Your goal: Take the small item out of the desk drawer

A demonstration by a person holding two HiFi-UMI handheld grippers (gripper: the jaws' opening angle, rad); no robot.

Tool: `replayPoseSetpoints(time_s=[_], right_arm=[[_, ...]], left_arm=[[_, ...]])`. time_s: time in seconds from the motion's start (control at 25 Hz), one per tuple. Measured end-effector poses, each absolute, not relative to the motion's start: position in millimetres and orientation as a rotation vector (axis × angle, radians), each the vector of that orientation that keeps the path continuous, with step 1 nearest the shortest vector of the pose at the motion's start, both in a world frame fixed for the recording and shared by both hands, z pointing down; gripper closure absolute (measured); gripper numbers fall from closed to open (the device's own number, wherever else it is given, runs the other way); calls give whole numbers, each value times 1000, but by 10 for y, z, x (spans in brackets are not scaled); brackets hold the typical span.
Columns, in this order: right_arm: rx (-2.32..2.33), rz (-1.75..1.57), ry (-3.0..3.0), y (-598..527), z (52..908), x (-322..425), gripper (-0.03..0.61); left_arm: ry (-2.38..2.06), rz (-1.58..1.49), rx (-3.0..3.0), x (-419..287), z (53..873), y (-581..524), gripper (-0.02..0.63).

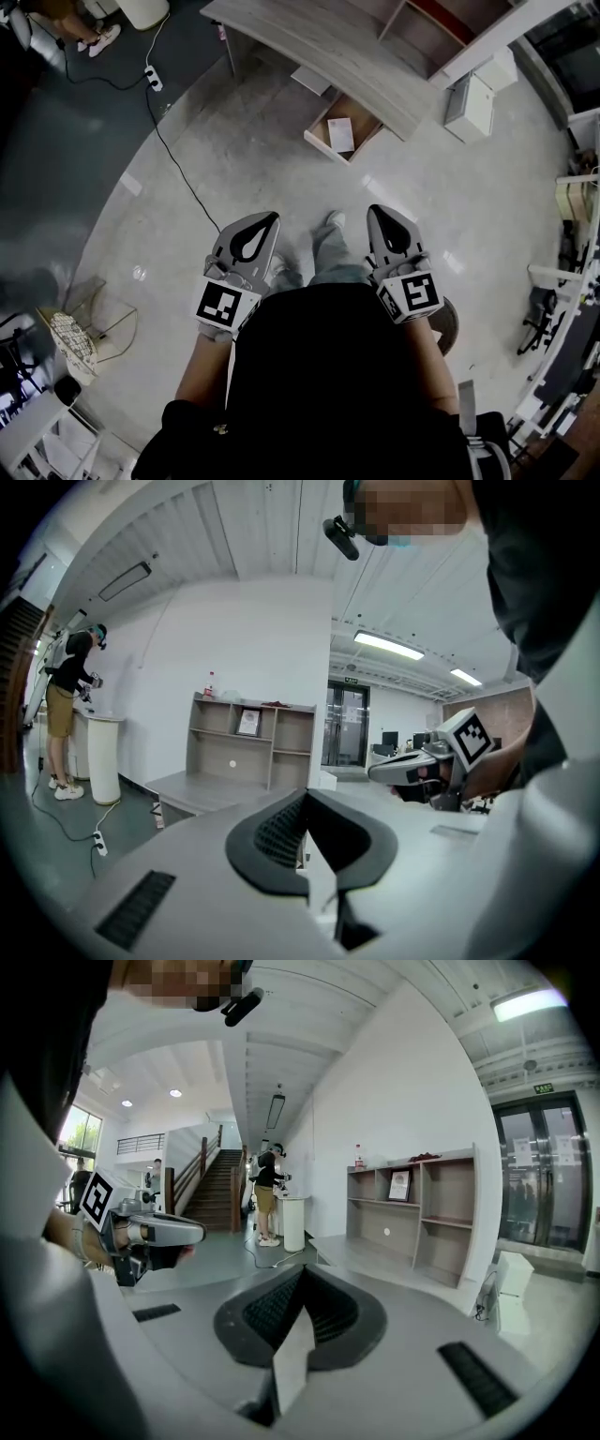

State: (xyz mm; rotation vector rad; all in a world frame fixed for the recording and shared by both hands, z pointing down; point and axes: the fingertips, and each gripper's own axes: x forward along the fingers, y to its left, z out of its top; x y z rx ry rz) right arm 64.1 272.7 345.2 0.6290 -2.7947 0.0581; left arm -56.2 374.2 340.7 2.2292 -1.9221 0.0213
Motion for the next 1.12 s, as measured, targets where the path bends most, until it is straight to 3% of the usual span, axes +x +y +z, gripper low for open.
replayPoseSetpoints(time_s=[0.28, 0.8, 1.12], right_arm=[[579, 108, -2806, 1880, 3564, 523, 583], [483, 270, -2810, 323, 3713, 656, 583], [554, 319, -2780, -135, 3830, 854, 583]], left_arm=[[-1903, -101, 2058, -777, 3534, 3010, 606], [-1908, 97, 1967, -546, 3804, 1397, 606], [-1740, 172, 1805, -413, 4488, 786, 606]])
